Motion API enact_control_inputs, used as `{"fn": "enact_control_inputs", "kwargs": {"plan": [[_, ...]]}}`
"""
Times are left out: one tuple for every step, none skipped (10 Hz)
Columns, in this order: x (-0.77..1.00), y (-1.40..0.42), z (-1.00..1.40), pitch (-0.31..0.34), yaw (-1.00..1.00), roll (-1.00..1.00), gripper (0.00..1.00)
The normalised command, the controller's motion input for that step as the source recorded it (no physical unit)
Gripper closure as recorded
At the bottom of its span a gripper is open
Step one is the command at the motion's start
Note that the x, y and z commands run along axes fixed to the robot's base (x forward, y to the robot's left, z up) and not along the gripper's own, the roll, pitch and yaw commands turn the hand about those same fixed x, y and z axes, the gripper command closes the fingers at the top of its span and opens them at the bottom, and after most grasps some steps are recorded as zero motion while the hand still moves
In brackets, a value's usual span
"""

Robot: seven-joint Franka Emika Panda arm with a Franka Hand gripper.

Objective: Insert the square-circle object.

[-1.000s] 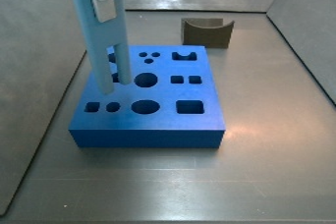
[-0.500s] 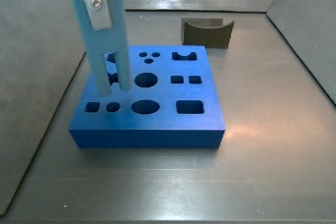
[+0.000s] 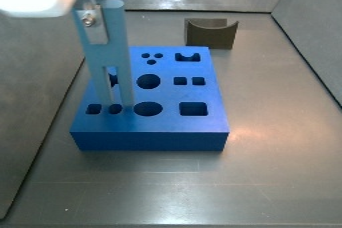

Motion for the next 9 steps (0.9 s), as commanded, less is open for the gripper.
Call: {"fn": "enact_control_inputs", "kwargs": {"plan": [[-0.10, -0.35, 0.00, 0.000, -0.67, -0.03, 1.00], [-0.22, -0.17, 0.00, -0.014, -0.48, -0.08, 1.00], [-0.11, 0.00, -0.09, -0.026, 0.00, -0.11, 1.00], [-0.17, 0.07, -0.19, -0.070, 0.16, -0.14, 1.00], [-0.17, 0.10, -0.15, -0.059, 0.23, -0.21, 1.00], [-0.05, 0.15, -0.13, -0.020, 0.22, -0.24, 1.00], [0.00, 0.17, -0.10, -0.004, 0.13, -0.19, 1.00], [0.04, 0.18, -0.15, 0.000, 0.10, -0.17, 1.00], [0.00, 0.14, -0.18, -0.013, 0.04, -0.17, 1.00]]}}
